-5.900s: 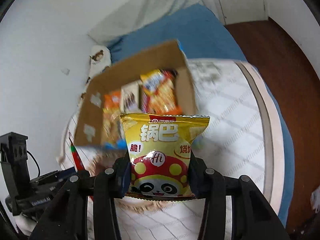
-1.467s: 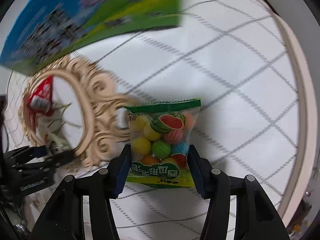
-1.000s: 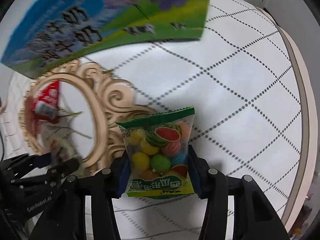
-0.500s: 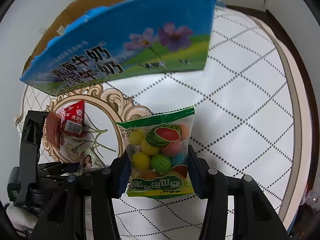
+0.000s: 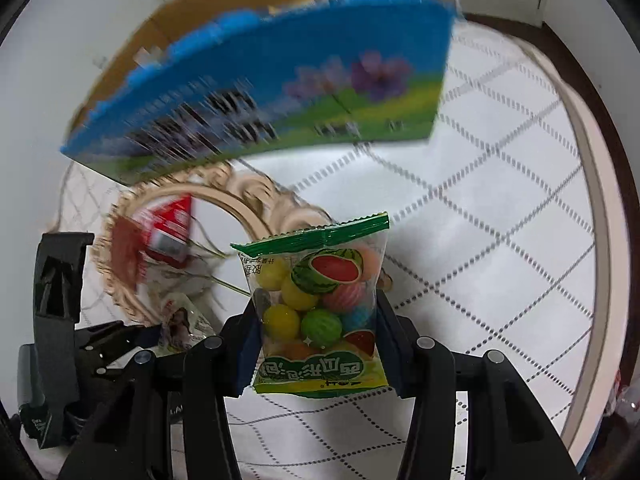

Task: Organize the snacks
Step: 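Lift the portrait packet with the left tool while the right tool lifts the candy bag over the box, then open both tools to drop the packets into the box and withdraw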

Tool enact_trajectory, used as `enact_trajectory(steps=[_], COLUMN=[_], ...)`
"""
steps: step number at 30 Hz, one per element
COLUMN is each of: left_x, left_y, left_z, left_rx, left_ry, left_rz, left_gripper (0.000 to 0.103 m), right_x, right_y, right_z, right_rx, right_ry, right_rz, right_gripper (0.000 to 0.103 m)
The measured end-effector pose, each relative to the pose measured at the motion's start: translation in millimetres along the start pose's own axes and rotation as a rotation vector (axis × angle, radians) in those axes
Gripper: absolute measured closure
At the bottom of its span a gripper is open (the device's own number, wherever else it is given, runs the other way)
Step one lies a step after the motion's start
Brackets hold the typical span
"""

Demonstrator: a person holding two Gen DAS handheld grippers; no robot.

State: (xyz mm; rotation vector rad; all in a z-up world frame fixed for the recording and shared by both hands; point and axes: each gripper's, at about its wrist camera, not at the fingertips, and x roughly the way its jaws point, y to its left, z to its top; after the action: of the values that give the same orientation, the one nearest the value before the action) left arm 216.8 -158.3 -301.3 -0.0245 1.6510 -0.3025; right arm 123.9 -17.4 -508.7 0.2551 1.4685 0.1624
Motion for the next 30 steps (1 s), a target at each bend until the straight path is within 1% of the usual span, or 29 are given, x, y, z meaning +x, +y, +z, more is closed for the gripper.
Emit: enact_trajectory(steps=[5,7,8,10,12,13,14,15,16,17,19,20,22,23,26,30], left_x=[-75.4,-104.1,-118.2,-136.4,-146.8,-148.6,-153.1,-155.8,-158.7,-158.7,-155.1,-148.9,-144.9,-138.4,-124.4,-107.1], left_y=[-17.6,-23.4,-20.8,-6.1,3.5,10.5,30.1,42.5,63.5,74.1,88.5,103.6,115.3,118.2,129.7,139.4], left_z=[17.1,33.2,47.2,75.8,108.6,126.3,134.8,152.3,164.5,189.5,218.4,228.1,251.1,262.2,289.0,310.2], left_rx=[0.012,0.020,0.025,0.021,0.028,0.023,0.021,0.010,0.004,-0.009,-0.015,-0.012,-0.015,-0.012,-0.018,-0.013], left_ry=[-0.137,-0.189,-0.208,-0.242,-0.269,-0.276,-0.274,-0.269,-0.262,-0.252,-0.244,-0.237,-0.224,-0.208,-0.174,-0.124], left_rz=[-0.086,-0.103,-0.106,-0.093,-0.044,-0.025,-0.015,-0.003,0.000,0.010,0.045,0.060,0.097,0.105,0.126,0.160], left_gripper=[0.047,0.047,0.047,0.046,0.047,0.046,0.046,0.046,0.046,0.046,0.046,0.046,0.046,0.046,0.046,0.043], right_x=[-49.6,-69.3,-78.5,-85.6,-91.3,-90.4,-88.2,-85.4,-81.7,-73.3,-57.6,-50.8,-32.2,-20.4,4.6,28.4], right_y=[16.6,21.8,23.2,28.7,32.5,35.3,38.1,40.1,41.3,44.5,49.8,51.3,56.5,60.0,67.9,73.4], right_z=[25.7,42.9,52.1,71.6,96.6,114.4,127.5,143.4,158.6,178.5,206.6,218.2,239.1,250.2,269.6,285.7], right_rx=[-0.027,-0.029,-0.032,-0.035,-0.039,-0.043,-0.046,-0.047,-0.047,-0.048,-0.050,-0.046,-0.047,-0.047,-0.050,-0.037], right_ry=[-0.092,-0.127,-0.142,-0.160,-0.180,-0.191,-0.193,-0.192,-0.191,-0.184,-0.167,-0.154,-0.120,-0.100,-0.065,-0.037], right_rz=[0.066,0.097,0.106,0.120,0.118,0.109,0.100,0.091,0.081,0.065,0.034,0.024,-0.001,-0.012,-0.038,-0.048], right_gripper=[0.050,0.050,0.050,0.050,0.050,0.050,0.050,0.050,0.050,0.050,0.050,0.050,0.050,0.050,0.050,0.049])
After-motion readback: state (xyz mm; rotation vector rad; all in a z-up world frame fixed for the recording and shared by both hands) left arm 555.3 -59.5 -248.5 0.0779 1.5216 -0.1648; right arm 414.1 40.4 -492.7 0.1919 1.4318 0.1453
